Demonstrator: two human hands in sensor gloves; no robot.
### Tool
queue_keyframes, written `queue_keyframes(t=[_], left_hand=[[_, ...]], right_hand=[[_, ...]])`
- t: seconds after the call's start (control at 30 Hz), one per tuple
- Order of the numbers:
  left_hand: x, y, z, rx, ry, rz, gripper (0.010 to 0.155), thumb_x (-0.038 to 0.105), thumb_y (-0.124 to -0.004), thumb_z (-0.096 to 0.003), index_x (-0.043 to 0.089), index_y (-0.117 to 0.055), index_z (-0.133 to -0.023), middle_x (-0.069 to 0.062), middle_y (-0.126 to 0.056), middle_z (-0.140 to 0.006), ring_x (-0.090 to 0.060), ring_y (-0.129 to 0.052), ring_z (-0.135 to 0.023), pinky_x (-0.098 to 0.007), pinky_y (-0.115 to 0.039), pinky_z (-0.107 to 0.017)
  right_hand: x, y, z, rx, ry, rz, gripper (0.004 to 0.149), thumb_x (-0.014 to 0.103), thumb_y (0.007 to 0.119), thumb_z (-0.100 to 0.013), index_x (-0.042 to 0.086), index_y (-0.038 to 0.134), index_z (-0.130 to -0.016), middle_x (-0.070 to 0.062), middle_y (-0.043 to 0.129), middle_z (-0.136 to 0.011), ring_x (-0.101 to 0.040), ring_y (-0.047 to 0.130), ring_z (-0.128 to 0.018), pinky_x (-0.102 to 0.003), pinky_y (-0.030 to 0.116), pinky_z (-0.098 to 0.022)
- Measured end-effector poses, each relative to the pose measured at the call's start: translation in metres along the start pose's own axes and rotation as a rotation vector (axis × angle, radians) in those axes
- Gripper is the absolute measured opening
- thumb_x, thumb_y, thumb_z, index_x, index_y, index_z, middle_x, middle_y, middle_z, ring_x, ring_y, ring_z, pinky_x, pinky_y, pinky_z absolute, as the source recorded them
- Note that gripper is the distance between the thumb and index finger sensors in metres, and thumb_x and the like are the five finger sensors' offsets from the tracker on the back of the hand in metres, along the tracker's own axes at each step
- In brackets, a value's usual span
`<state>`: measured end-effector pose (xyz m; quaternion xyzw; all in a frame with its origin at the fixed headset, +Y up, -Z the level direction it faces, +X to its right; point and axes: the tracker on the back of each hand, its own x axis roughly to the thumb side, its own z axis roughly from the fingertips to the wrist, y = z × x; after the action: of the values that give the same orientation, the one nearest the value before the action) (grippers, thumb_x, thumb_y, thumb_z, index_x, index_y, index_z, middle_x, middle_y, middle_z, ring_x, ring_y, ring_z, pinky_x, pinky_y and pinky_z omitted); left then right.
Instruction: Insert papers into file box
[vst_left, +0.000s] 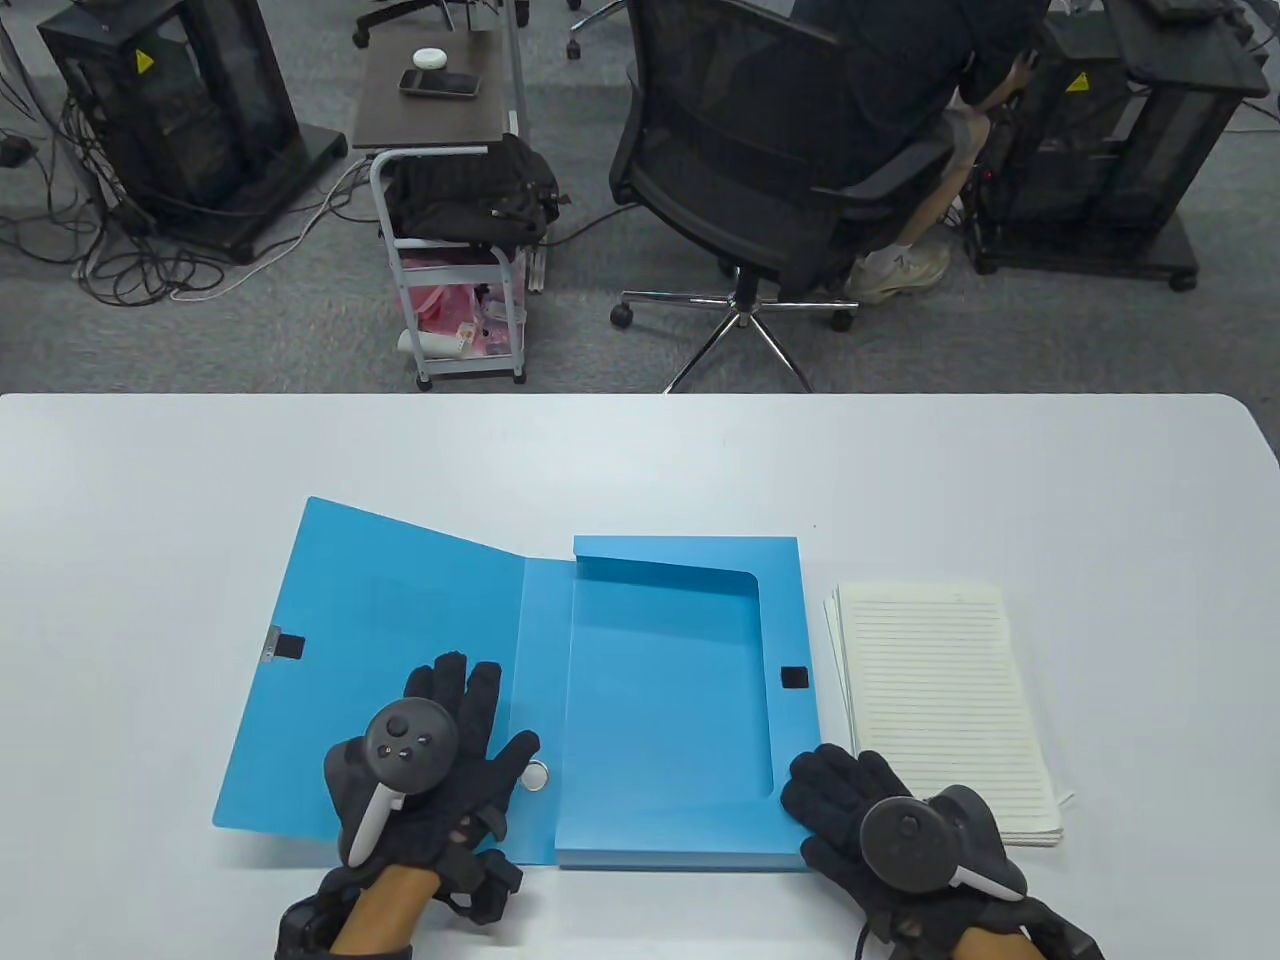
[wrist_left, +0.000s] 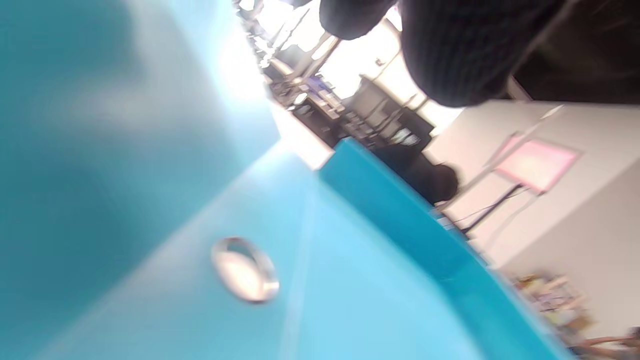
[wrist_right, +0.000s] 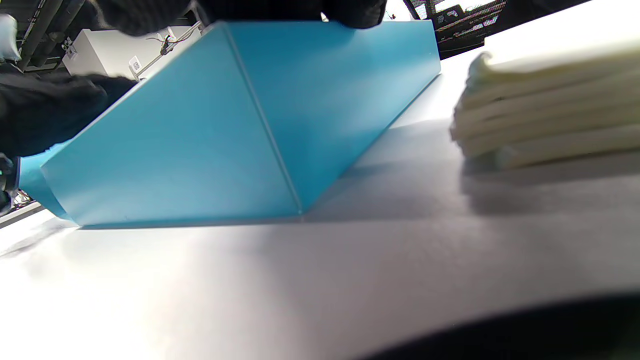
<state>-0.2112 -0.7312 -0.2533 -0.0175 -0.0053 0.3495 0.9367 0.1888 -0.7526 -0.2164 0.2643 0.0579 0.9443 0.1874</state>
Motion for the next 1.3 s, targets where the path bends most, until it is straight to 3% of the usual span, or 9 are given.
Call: queue_keyframes(t=[0.13,0.23,0.77,0.87,0.93,1.03,1.17,1.23,1.3], left_hand=[[0.014,0.000,0.009,-0.059,-0.266,0.281,0.088,0.062,-0.077,-0.0344,0.036,-0.036,-0.108,-0.005,-0.021,-0.118,-0.037,-0.019,-0.111,-0.058,-0.018,-0.080],[0.017,-0.002,0.011,-0.086,-0.328,0.393,0.097,0.068,-0.078,-0.0302,0.037,-0.031,-0.108,-0.005,-0.019,-0.118,-0.038,-0.018,-0.111,-0.059,-0.014,-0.079],[0.018,-0.006,0.015,-0.121,-0.373,0.397,0.099,0.070,-0.079,-0.0300,0.035,-0.032,-0.109,-0.007,-0.020,-0.119,-0.040,-0.018,-0.111,-0.066,-0.006,-0.073],[0.017,-0.005,0.014,-0.127,-0.360,0.388,0.098,0.070,-0.079,-0.0302,0.035,-0.033,-0.110,-0.007,-0.021,-0.119,-0.039,-0.019,-0.112,-0.068,-0.007,-0.072],[0.016,-0.005,0.012,-0.133,-0.350,0.379,0.097,0.069,-0.079,-0.0312,0.035,-0.034,-0.110,-0.007,-0.021,-0.119,-0.038,-0.020,-0.113,-0.069,-0.007,-0.072],[0.014,-0.004,0.011,-0.133,-0.337,0.376,0.096,0.069,-0.080,-0.0313,0.034,-0.035,-0.110,-0.008,-0.022,-0.119,-0.039,-0.020,-0.112,-0.070,-0.006,-0.071],[0.015,-0.005,0.010,-0.143,-0.328,0.387,0.096,0.068,-0.080,-0.0315,0.035,-0.035,-0.110,-0.008,-0.022,-0.119,-0.039,-0.020,-0.112,-0.070,-0.006,-0.071],[0.016,-0.006,0.008,-0.163,-0.319,0.375,0.094,0.067,-0.079,-0.0327,0.035,-0.035,-0.110,-0.008,-0.022,-0.119,-0.039,-0.019,-0.112,-0.070,-0.006,-0.071],[0.018,-0.008,0.006,-0.181,-0.312,0.350,0.093,0.065,-0.079,-0.0334,0.036,-0.035,-0.110,-0.007,-0.021,-0.119,-0.039,-0.019,-0.112,-0.070,-0.005,-0.071]], right_hand=[[0.000,0.001,0.000,-0.006,0.004,0.005,0.052,0.047,0.060,-0.042,0.028,0.058,-0.091,0.004,0.048,-0.106,-0.027,0.044,-0.101,-0.054,0.040,-0.074],[0.000,0.001,0.000,-0.009,0.004,0.006,0.052,0.047,0.060,-0.042,0.028,0.058,-0.091,0.004,0.048,-0.106,-0.027,0.044,-0.101,-0.054,0.040,-0.074],[0.000,0.002,0.001,0.000,0.009,0.015,0.053,0.047,0.060,-0.042,0.029,0.056,-0.092,0.005,0.046,-0.107,-0.027,0.043,-0.102,-0.058,0.040,-0.073],[0.001,-0.001,0.000,0.071,-0.015,0.058,0.056,0.050,0.059,-0.042,0.035,0.047,-0.095,0.003,0.037,-0.110,-0.028,0.037,-0.104,-0.067,0.035,-0.073],[0.003,-0.013,0.002,0.033,0.015,0.097,0.060,0.053,0.056,-0.042,0.039,0.036,-0.097,-0.001,0.030,-0.112,-0.032,0.034,-0.105,-0.070,0.035,-0.072],[0.003,-0.041,0.006,-0.172,0.048,0.082,0.059,0.046,0.065,-0.042,0.035,0.043,-0.096,-0.004,0.046,-0.109,-0.033,0.058,-0.097,-0.066,0.051,-0.068],[-0.020,-0.093,-0.001,-0.259,0.204,0.314,0.057,0.035,0.074,-0.041,0.034,0.050,-0.093,-0.002,0.068,-0.098,-0.021,0.084,-0.063,-0.047,0.074,-0.046],[-0.037,-0.118,-0.012,-0.264,0.275,0.395,0.046,0.027,0.076,-0.041,0.032,0.065,-0.085,0.002,0.087,-0.078,-0.012,0.091,-0.039,-0.040,0.081,-0.033],[-0.057,-0.133,-0.027,-0.225,0.353,0.407,0.040,0.025,0.077,-0.040,0.030,0.073,-0.080,0.001,0.091,-0.073,-0.012,0.091,-0.034,-0.038,0.082,-0.028]])
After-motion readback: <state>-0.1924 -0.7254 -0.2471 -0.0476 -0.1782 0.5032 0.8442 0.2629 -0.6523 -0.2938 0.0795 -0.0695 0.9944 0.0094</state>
